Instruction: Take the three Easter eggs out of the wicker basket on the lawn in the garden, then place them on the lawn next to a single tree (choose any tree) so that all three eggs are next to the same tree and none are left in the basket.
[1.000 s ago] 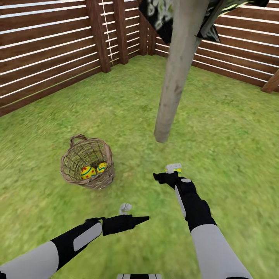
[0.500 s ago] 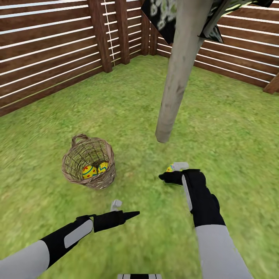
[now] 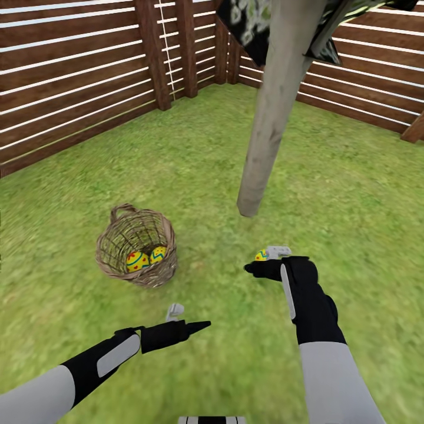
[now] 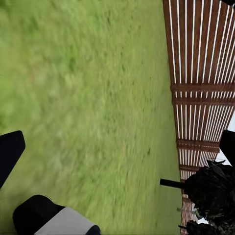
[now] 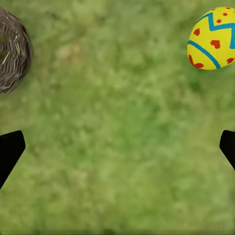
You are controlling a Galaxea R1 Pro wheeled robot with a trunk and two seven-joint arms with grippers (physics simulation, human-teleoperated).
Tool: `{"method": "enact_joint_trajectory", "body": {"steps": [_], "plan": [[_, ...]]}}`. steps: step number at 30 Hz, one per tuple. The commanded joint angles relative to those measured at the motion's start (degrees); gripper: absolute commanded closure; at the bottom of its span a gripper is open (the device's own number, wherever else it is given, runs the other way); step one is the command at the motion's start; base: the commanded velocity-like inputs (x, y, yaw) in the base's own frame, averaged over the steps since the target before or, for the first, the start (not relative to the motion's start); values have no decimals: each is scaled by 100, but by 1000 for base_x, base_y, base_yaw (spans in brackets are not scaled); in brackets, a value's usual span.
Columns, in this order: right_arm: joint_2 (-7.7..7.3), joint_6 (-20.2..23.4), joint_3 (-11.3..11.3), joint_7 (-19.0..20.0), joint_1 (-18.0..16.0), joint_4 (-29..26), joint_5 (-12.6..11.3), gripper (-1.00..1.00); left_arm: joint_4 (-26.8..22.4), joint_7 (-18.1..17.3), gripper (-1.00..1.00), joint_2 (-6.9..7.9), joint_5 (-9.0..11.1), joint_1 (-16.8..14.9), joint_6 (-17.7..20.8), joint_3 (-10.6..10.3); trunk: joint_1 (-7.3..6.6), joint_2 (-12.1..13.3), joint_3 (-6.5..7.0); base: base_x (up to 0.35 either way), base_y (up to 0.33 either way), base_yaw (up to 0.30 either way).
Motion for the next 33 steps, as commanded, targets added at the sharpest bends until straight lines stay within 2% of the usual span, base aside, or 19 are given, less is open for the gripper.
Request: {"method": "enact_joint_trajectory", "body": {"steps": [1, 13, 19, 25, 33], "plan": [[7, 21, -16, 58, -3, 13, 59, -100, -2, -7, -100, -4, 61, -7, 47, -20, 0, -2, -4, 0, 243, 23], [7, 21, -8, 57, 110, -24, 50, -100, -10, -7, -100, -39, 44, -7, 50, -24, 0, -2, -8, 0, 187, 102], [7, 21, -8, 60, 113, -25, 50, -100, -10, -7, -100, -29, 43, -7, 51, -21, 0, -2, -29, 10, 269, 231], [7, 21, -8, 56, 120, -27, 50, -100, -10, -7, -100, -20, 43, -7, 20, -22, 0, -2, -44, 178, 210, 220], [7, 21, -8, 48, 120, -27, 55, -100, -10, -7, -100, -35, 43, -7, 16, -29, 0, -2, -46, 222, 198, 26]]}}
